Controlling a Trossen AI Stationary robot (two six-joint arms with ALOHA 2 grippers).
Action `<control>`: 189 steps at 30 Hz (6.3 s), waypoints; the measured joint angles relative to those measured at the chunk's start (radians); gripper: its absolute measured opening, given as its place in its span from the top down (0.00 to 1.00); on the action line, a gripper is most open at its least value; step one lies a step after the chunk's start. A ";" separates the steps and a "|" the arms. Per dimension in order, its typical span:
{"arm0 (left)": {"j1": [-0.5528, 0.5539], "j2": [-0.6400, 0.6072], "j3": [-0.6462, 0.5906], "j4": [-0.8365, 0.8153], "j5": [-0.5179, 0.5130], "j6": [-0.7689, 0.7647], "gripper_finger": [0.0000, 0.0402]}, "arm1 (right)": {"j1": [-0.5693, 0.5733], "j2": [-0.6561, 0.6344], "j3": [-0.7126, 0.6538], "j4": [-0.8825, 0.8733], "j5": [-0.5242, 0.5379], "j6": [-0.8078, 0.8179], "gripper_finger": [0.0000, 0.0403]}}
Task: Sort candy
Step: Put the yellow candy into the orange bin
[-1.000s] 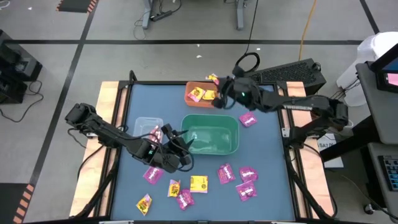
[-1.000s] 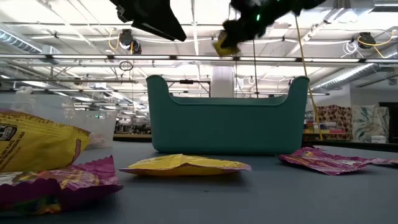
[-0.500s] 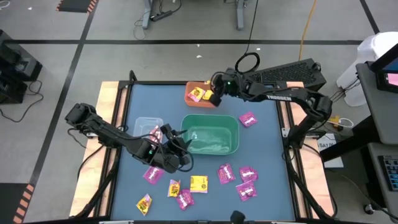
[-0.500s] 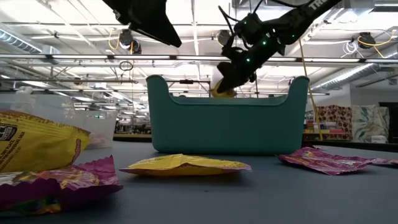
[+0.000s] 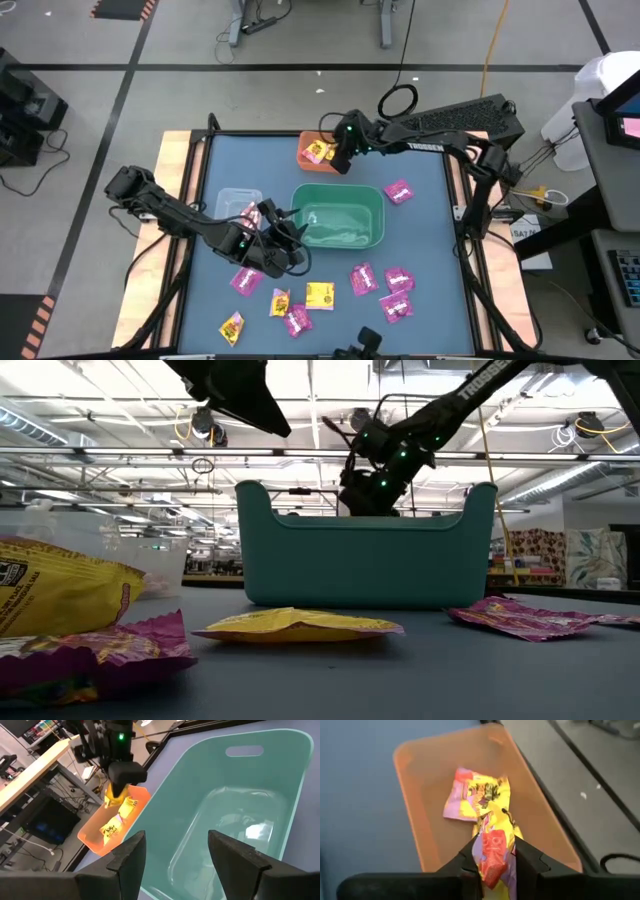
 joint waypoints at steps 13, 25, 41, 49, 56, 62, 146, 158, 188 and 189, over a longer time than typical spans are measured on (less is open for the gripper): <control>-0.003 -0.001 0.000 0.000 0.059 0.007 0.45 | 0.007 -0.036 0.074 -0.122 0.010 0.025 0.58; -0.129 -0.021 0.000 0.064 0.176 -0.140 0.45 | 0.441 -0.410 0.076 -0.366 0.124 0.023 0.55; -0.486 0.164 0.001 0.484 0.226 -0.238 0.45 | 1.192 -0.321 -0.246 0.206 0.375 0.121 0.55; -0.492 0.267 0.001 0.470 0.227 -0.289 0.45 | 1.259 -0.117 -0.212 0.347 0.456 0.185 0.55; -0.499 0.278 0.026 0.285 0.251 -0.451 0.45 | 1.204 0.069 -0.073 0.344 0.449 0.154 0.55; -0.530 0.275 0.117 0.002 0.403 -0.655 0.45 | 1.175 0.181 0.038 0.347 0.449 0.117 0.55; -0.372 0.332 0.342 -0.076 0.610 -0.146 0.97 | 1.203 0.292 0.146 0.589 0.534 -0.414 0.44; -0.365 0.332 0.342 -0.076 0.616 -0.128 0.96 | 1.197 0.292 0.146 0.503 0.529 -0.357 0.65; -0.423 0.234 0.357 -0.057 0.337 -0.169 0.44 | 1.208 0.254 0.147 0.460 0.531 -0.264 0.95; -0.430 0.224 0.357 -0.062 0.310 -0.152 0.43 | 1.211 0.234 0.147 0.435 0.532 -0.249 0.95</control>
